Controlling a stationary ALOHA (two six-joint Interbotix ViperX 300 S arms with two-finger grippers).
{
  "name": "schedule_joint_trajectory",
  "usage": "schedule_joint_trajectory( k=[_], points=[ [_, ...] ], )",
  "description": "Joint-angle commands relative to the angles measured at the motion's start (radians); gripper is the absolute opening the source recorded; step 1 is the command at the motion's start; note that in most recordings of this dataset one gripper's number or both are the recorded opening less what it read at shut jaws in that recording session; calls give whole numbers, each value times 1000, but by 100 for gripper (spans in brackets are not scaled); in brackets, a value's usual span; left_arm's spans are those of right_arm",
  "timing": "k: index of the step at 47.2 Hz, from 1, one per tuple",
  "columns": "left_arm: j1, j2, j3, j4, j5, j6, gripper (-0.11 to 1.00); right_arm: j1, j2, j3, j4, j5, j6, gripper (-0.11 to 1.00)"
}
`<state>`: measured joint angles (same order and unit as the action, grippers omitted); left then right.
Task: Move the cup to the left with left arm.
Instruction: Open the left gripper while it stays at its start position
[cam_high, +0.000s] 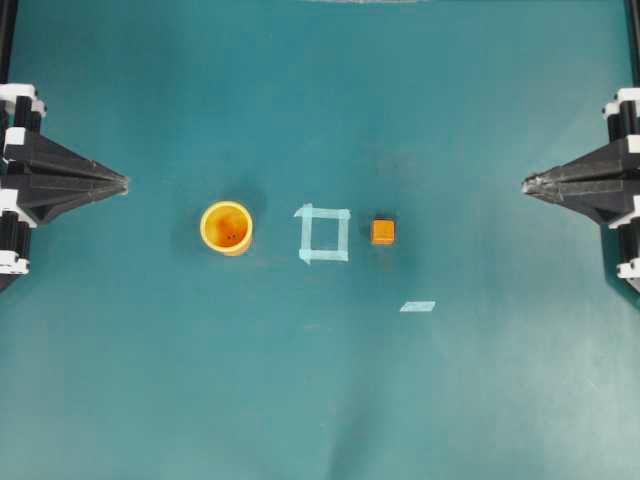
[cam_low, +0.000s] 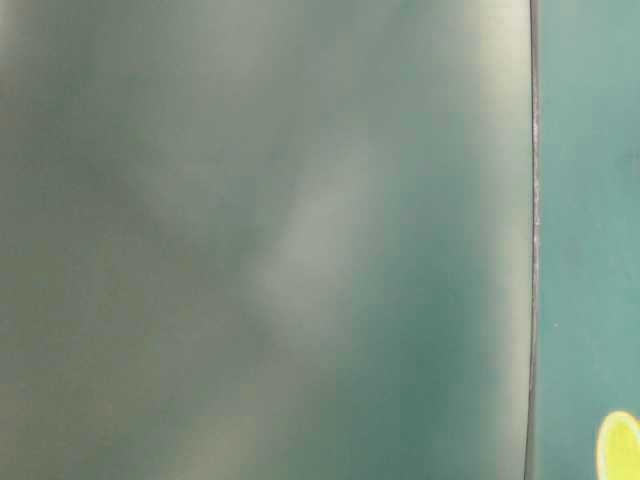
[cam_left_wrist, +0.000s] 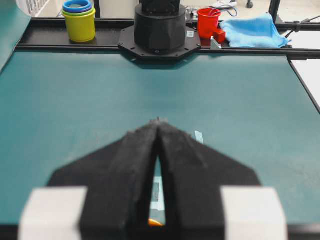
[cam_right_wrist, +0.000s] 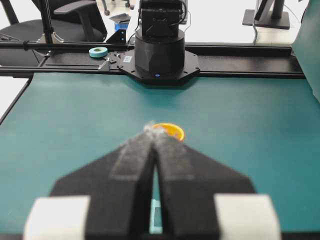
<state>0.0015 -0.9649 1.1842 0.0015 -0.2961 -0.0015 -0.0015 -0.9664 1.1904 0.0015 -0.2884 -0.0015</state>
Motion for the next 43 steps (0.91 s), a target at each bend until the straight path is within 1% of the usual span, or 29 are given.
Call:
schedule_joint_trajectory(
  k=[1, 10, 17, 29, 32, 36, 41, 43],
  points=[
    [-8, 11, -21, 20, 31, 18, -1, 0, 12, -40, 2, -3, 5, -1],
    [-6, 12, -21, 20, 77, 25, 0, 2, 25, -51, 0, 38, 8, -1],
    [-6, 12, -23, 20, 106, 46, 0, 0, 25, -64, 2, 40, 8, -1],
    [-6, 12, -21, 20, 117, 31, 2, 2, 23, -69, 0, 41, 5, -1],
    [-6, 12, -23, 18, 126, 26, 7, 0, 25, -69, 0, 41, 5, -1],
    [-6, 12, -23, 18, 135, 26, 21, 0, 25, -71, 2, 41, 3, -1],
    [-6, 12, -23, 18, 146, 25, 46, 0, 23, -72, 0, 46, -2, -1],
    [-6, 12, -23, 18, 149, 23, 53, -2, 23, -75, 2, 52, -2, -1]
  ],
)
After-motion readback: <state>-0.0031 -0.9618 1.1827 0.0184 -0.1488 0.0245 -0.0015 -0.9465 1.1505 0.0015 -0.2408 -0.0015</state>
